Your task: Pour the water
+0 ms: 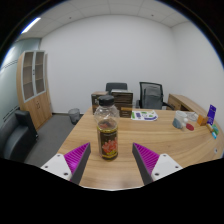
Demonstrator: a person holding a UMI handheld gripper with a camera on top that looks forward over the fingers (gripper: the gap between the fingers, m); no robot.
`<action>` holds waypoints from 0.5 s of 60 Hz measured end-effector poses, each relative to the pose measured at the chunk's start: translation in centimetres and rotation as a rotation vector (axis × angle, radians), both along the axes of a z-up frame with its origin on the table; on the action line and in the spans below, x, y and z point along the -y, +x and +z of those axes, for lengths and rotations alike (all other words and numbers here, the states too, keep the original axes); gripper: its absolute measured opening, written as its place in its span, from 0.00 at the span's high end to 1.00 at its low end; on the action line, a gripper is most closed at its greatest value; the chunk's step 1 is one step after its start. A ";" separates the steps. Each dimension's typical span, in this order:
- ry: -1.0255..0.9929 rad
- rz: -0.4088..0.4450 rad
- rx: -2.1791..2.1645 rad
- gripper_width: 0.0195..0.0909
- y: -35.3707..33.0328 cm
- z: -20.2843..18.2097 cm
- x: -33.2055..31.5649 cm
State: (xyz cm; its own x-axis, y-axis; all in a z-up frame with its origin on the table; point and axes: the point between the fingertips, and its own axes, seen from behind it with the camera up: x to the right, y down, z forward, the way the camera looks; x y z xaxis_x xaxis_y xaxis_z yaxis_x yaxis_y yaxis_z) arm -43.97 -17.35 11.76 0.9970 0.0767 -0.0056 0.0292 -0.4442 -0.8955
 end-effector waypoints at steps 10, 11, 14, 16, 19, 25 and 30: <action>0.056 -0.033 -0.009 0.08 -1.4 -1.1 -7.3; 0.059 -0.035 -0.009 0.09 -1.5 -1.2 -7.8; 0.062 -0.033 -0.007 0.17 -1.9 -1.8 -9.2; 0.066 -0.033 -0.003 0.26 -1.9 -2.1 -10.0; 0.078 -0.030 0.004 0.40 -1.8 -3.0 -11.1; 0.119 -0.004 0.007 0.55 -2.4 -2.7 -11.9; 0.136 0.017 0.006 0.65 -2.5 -2.6 -12.3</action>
